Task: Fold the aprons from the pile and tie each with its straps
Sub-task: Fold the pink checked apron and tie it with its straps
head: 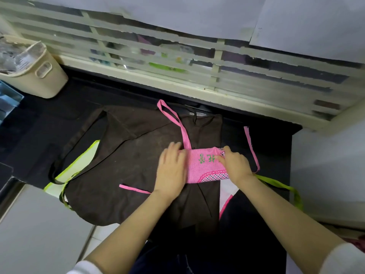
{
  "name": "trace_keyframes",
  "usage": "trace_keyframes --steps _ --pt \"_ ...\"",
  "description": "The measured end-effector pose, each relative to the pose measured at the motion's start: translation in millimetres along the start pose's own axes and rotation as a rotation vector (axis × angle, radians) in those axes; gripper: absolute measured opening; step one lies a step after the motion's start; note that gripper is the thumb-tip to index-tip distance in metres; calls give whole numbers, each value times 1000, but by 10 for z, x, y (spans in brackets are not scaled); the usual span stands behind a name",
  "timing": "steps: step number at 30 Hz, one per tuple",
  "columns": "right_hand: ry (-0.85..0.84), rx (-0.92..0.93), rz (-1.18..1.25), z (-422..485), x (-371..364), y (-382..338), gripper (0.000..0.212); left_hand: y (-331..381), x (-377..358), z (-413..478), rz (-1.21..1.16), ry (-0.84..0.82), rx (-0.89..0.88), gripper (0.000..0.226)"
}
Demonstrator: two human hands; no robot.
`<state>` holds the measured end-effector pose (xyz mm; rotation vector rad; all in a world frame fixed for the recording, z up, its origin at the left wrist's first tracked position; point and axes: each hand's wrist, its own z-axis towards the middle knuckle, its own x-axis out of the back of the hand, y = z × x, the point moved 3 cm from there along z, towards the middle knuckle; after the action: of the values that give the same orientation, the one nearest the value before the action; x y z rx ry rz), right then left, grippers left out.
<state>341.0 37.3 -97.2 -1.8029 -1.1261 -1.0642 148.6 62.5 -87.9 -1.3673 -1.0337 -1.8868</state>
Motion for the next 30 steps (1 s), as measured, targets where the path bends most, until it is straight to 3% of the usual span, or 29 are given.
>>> trace_keyframes --steps 2,6,9,11,14,16,19,21,30 --pt "-5 1 13 17 -12 -4 44 70 -166 -6 122 -180 -130 48" --pt "-28 -24 10 28 -25 24 43 -5 -472 -111 196 -491 -88 64" --pt "4 -52 -44 -1 27 2 37 -40 -494 -126 198 -474 -85 63" --pt "147 -5 29 -53 96 -83 32 -44 -514 -131 181 -460 -99 56" --pt "334 336 8 -210 50 -362 63 -38 -518 -129 141 -441 -95 54" --pt "236 546 -209 -263 -156 -474 76 -47 -510 -133 116 -447 -68 58" --pt "37 411 -302 -254 -304 -281 79 -63 -485 -159 89 -446 -87 58" --pt "-69 326 -284 -201 -330 -98 97 -92 -462 -183 95 -434 -130 59" --pt "-153 286 -201 -151 -275 -60 94 -172 -427 -322 70 -439 -87 65"
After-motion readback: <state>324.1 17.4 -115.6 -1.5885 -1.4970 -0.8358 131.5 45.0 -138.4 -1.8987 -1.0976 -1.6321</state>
